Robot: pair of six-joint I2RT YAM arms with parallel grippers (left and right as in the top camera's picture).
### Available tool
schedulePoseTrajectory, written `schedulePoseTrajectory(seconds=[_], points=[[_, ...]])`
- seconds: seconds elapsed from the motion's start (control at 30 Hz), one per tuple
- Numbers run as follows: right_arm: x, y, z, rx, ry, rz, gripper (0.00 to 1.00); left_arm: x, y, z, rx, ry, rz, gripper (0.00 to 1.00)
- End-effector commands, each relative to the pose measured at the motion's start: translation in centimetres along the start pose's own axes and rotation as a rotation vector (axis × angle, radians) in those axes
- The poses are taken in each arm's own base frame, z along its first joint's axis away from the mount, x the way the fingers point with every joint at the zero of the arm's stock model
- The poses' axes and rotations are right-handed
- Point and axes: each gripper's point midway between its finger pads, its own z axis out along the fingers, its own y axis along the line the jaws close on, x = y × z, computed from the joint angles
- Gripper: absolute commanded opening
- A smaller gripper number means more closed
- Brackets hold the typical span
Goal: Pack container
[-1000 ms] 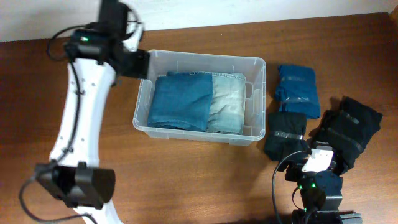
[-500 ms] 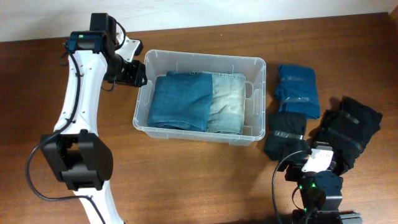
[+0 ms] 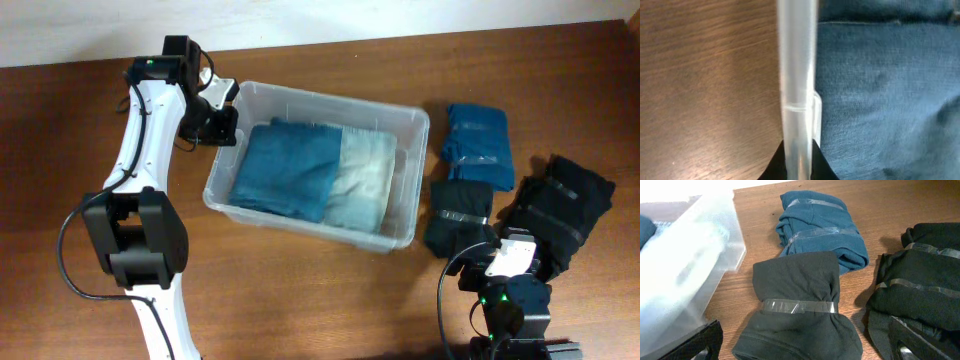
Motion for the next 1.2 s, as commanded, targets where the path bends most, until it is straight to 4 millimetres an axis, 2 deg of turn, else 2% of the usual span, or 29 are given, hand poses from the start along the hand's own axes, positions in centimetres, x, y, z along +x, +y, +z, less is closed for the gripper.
schedulePoseTrajectory(seconds=[0.0, 0.2, 0.4, 0.8, 0.83, 0.87, 0.9, 0.93, 1.0, 1.03, 1.1, 1.13, 1.17], points=[[0.1, -0.1, 0.1, 0.005, -0.002, -0.001, 0.98, 1.5, 2.1, 1.1, -0.087, 0.071, -0.180, 0.01], [0.1, -0.1, 0.1, 0.005, -0.002, -0.001, 1.00, 3.0, 2.1, 0.9, -0.106, 0.128, -0.281, 0.01], [0.1, -0.1, 0.1, 0.005, -0.002, -0.001, 0.98, 4.5, 4.0, 0.3, -0.242, 0.170, -0.373, 0.01], [0.1, -0.1, 0.1, 0.005, -0.002, -0.001, 0.98, 4.9, 4.5, -0.2, -0.275, 0.178, -0.370, 0.01], [0.1, -0.1, 0.1, 0.005, -0.002, -0.001, 0.98, 4.9, 4.4, -0.3, -0.275, 0.175, -0.370, 0.04], [0.1, -0.1, 0.1, 0.005, -0.002, -0.001, 0.98, 4.8, 4.4, -0.4, -0.275, 0.170, -0.369, 0.15], [0.1, -0.1, 0.1, 0.005, -0.002, -0.001, 0.98, 4.6, 4.3, -0.7, -0.274, 0.161, -0.364, 0.40], [0.1, -0.1, 0.1, 0.005, -0.002, -0.001, 0.98, 4.5, 4.2, -1.1, -0.274, 0.155, -0.364, 0.53], [0.1, -0.1, 0.1, 0.005, -0.002, -0.001, 0.98, 4.2, 3.9, -2.6, -0.274, 0.138, -0.362, 0.71], [0.1, -0.1, 0.1, 0.005, -0.002, -0.001, 0.98, 4.0, 3.6, -3.7, -0.275, 0.122, -0.359, 0.76], [0.1, -0.1, 0.1, 0.005, -0.002, -0.001, 0.98, 3.5, 3.0, -6.1, -0.276, 0.078, -0.352, 0.79], [0.1, -0.1, 0.1, 0.005, -0.002, -0.001, 0.98, 3.0, 2.6, -7.7, -0.276, 0.041, -0.344, 0.87], [0.1, -0.1, 0.1, 0.005, -0.002, -0.001, 0.98, 2.6, 2.3, -9.2, -0.277, 0.003, -0.339, 0.87]])
